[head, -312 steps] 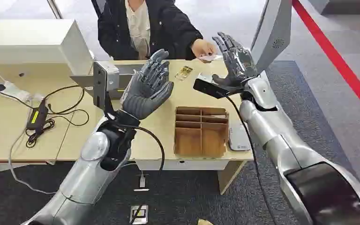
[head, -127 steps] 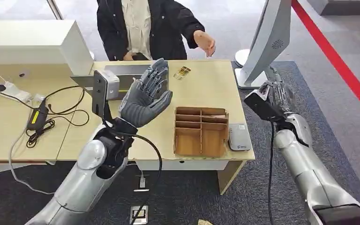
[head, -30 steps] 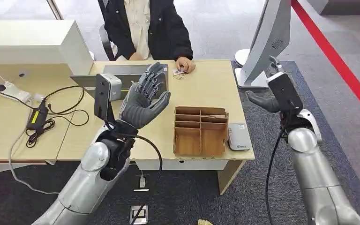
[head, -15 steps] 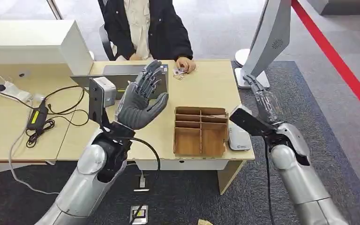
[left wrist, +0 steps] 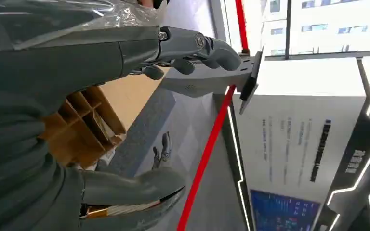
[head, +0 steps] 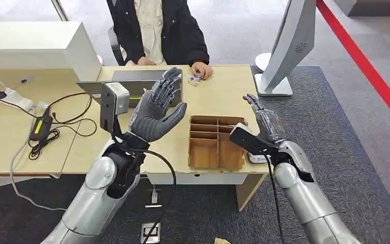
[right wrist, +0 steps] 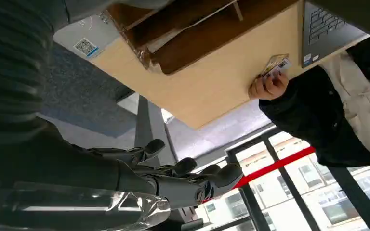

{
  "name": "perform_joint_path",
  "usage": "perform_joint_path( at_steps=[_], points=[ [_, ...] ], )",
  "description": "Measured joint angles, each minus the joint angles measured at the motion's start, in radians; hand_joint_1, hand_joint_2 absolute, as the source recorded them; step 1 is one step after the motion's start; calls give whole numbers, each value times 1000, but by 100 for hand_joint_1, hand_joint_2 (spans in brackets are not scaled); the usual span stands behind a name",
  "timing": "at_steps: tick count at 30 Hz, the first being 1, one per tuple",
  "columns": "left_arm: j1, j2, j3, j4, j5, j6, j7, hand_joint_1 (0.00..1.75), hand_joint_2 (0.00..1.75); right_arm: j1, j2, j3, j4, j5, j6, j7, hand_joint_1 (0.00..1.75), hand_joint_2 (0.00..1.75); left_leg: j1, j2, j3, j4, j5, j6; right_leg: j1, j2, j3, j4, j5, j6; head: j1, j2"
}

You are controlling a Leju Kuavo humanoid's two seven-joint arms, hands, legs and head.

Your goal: Pass the card to the sensor for recognition and then transmit it.

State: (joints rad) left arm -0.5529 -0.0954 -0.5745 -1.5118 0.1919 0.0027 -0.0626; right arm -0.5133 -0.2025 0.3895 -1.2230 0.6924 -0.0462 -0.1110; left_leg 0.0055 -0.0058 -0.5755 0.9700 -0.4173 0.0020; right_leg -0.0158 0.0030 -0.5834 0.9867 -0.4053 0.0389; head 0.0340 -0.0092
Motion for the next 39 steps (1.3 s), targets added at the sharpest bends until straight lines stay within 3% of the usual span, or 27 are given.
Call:
perform_joint_path(
  at_steps=[9,20,27,39],
  points=[
    [-9,-10,-2,7,-5,1,-31,0,175,-5,48,61,48,17,-21,-25,0,175,0,0,0,0,0,0,0,0,0,0,0,0,0,0],
    [-12,-14,-2,22,-3,-4,-20,0,175,-24,72,88,97,-14,-42,-30,0,175,0,0,0,0,0,0,0,0,0,0,0,0,0,0],
    [-19,-11,-6,16,28,13,3,0,175,-69,88,95,156,-27,-98,-44,0,175,0,0,0,0,0,0,0,0,0,0,0,0,0,0],
    [-39,-11,-13,17,43,23,-13,0,175,-177,127,112,363,88,-259,-165,0,175,0,0,0,0,0,0,0,0,0,0,0,0,0,0]
  ],
)
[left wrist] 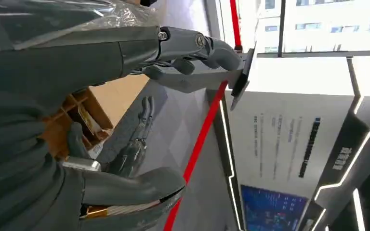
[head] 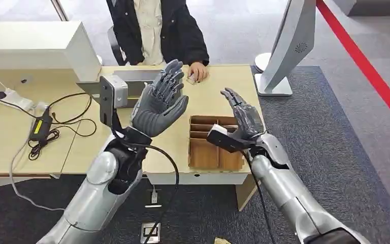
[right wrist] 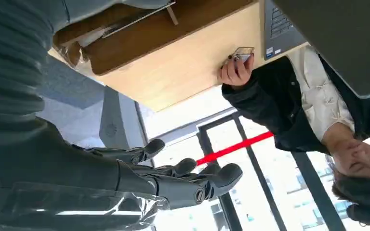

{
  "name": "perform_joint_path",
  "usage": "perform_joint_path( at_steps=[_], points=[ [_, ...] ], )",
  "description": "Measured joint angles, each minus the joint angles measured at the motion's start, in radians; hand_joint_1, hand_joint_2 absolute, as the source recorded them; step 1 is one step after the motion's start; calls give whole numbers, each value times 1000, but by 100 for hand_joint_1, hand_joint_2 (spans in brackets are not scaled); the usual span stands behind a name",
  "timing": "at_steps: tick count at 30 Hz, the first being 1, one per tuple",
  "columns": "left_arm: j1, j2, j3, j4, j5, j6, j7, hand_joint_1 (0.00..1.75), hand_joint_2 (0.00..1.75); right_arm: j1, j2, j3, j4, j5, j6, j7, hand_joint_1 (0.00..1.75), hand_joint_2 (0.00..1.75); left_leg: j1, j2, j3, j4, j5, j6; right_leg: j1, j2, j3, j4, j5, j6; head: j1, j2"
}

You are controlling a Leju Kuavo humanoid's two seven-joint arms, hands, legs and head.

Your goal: Pass the card to the sensor for recognition and then transmit it.

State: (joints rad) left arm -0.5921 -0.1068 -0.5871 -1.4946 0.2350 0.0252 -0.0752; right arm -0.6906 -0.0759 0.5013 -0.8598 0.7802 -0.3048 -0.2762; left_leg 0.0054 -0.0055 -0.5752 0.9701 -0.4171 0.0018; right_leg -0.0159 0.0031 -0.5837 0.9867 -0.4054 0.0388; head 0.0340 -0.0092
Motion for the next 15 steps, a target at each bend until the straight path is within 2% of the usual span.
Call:
perform_joint_path(
  at_steps=[4,15],
  points=[
    [-2,0,-2,0,6,14,-10,0,175,-12,10,8,54,21,-28,-22,0,175,0,0,0,0,0,0,0,0,0,0,0,0,0,0],
    [-17,9,-26,19,26,61,-27,0,175,-41,24,42,188,10,-39,-66,0,175,0,0,0,0,0,0,0,0,0,0,0,0,0,0]
  ],
)
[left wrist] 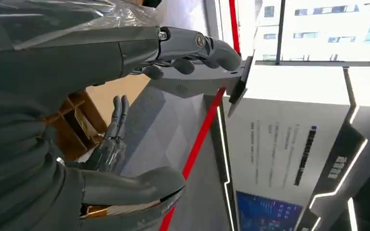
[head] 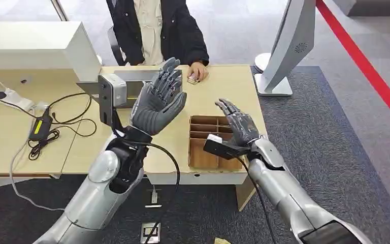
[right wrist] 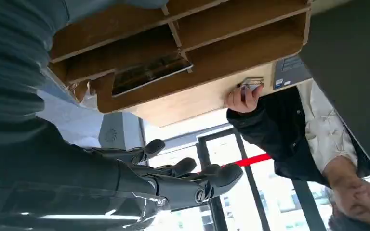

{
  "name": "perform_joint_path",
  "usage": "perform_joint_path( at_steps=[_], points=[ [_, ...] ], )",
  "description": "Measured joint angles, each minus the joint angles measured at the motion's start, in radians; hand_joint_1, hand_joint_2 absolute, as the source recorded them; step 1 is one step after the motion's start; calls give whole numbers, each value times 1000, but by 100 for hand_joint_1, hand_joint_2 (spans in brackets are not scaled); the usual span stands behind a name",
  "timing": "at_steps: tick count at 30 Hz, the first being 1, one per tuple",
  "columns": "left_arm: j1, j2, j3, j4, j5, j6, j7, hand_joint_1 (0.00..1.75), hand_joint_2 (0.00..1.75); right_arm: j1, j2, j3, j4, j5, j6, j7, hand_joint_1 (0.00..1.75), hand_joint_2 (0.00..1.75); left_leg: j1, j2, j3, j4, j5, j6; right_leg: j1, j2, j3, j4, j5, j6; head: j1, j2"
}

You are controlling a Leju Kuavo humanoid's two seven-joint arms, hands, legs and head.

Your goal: Pass the card to the sensor for recognition and then transmit it.

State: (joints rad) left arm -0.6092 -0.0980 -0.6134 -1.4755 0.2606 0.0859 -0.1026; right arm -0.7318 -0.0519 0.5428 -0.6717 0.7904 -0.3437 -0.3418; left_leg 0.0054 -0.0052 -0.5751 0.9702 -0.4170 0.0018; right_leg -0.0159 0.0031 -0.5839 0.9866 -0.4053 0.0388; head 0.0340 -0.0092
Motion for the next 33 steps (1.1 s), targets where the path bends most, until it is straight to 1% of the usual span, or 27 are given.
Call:
perform_joint_path(
  at_steps=[5,7,13,21,25,33],
  points=[
    [-24,5,-27,10,56,63,-11,0,175,-7,4,7,34,-16,-13,-18,0,175,0,0,0,0,0,0,0,0,0,0,0,0,0,0],
    [-32,7,-39,13,70,74,-17,0,175,-10,4,8,44,-23,-15,-18,0,175,0,0,0,0,0,0,0,0,0,0,0,0,0,0],
    [-36,7,-46,16,61,61,-18,0,175,-20,4,10,62,-40,-15,-1,0,175,0,0,0,0,0,0,0,0,0,0,0,0,0,0],
    [-33,7,-44,15,15,24,6,0,175,-24,-1,10,67,-36,-32,31,0,175,0,0,0,0,0,0,0,0,0,0,0,0,0,0],
    [-25,7,-39,13,-1,13,16,0,175,-35,-13,10,68,-25,-48,40,0,175,0,0,0,0,0,0,0,0,0,0,0,0,0,0],
    [-15,7,-37,7,-12,6,22,0,175,-53,-28,10,77,-22,-54,50,0,175,0,0,0,0,0,0,0,0,0,0,0,0,0,0]
  ],
)
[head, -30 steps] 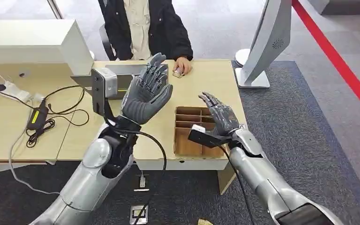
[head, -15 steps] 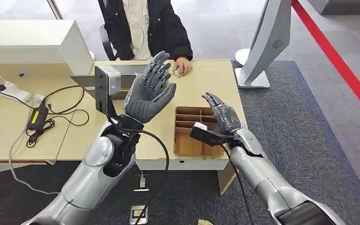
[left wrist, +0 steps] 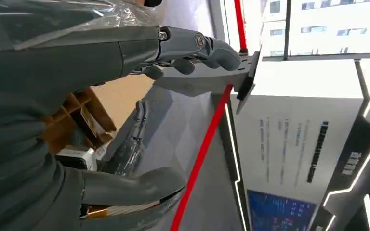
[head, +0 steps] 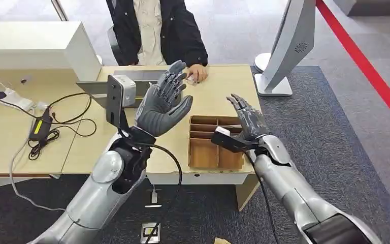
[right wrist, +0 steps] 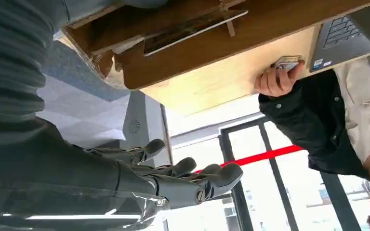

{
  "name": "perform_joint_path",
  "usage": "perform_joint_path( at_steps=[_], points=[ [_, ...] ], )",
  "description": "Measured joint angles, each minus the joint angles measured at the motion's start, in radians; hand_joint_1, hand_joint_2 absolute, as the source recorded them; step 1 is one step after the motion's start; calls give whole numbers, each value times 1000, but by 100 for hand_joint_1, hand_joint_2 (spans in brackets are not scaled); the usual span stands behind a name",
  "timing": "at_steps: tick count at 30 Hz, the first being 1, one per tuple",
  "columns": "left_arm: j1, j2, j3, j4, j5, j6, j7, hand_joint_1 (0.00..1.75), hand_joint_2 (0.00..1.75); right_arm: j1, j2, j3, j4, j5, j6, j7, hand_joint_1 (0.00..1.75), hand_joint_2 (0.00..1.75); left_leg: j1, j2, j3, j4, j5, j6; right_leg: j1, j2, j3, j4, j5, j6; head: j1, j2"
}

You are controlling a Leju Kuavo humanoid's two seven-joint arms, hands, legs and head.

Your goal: Pass the card to the sensor for recognition and then transmit it.

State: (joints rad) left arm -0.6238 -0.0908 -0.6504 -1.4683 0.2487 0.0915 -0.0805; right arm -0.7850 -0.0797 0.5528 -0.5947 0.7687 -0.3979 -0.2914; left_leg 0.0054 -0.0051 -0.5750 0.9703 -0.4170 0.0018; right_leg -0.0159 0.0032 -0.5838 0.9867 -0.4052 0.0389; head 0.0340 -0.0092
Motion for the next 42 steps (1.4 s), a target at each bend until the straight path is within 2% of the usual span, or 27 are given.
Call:
perform_joint_path(
  at_steps=[7,8,26,41,42],
  points=[
    [3,1,1,-3,-3,-13,1,0,175,-6,-11,0,5,3,2,11,0,175,0,0,0,0,0,0,0,0,0,0,0,0,0,0],
    [3,1,2,-3,-4,-17,1,0,0,-6,-11,0,5,4,3,12,0,175,0,0,0,0,0,0,0,0,0,0,0,0,0,0],
    [15,1,12,-3,-11,-27,0,0,0,-6,-10,0,5,22,28,14,0,175,0,0,0,0,0,0,0,0,0,0,0,0,0,0],
    [16,-2,18,-2,-14,-30,0,0,0,-5,15,0,-2,35,55,1,0,175,0,0,0,0,0,0,0,0,0,0,0,0,0,0],
    [16,-2,18,-2,-14,-31,0,0,0,-5,16,0,-2,35,58,1,80,175,0,0,0,0,0,0,0,0,0,0,0,0,0,0]
  ],
)
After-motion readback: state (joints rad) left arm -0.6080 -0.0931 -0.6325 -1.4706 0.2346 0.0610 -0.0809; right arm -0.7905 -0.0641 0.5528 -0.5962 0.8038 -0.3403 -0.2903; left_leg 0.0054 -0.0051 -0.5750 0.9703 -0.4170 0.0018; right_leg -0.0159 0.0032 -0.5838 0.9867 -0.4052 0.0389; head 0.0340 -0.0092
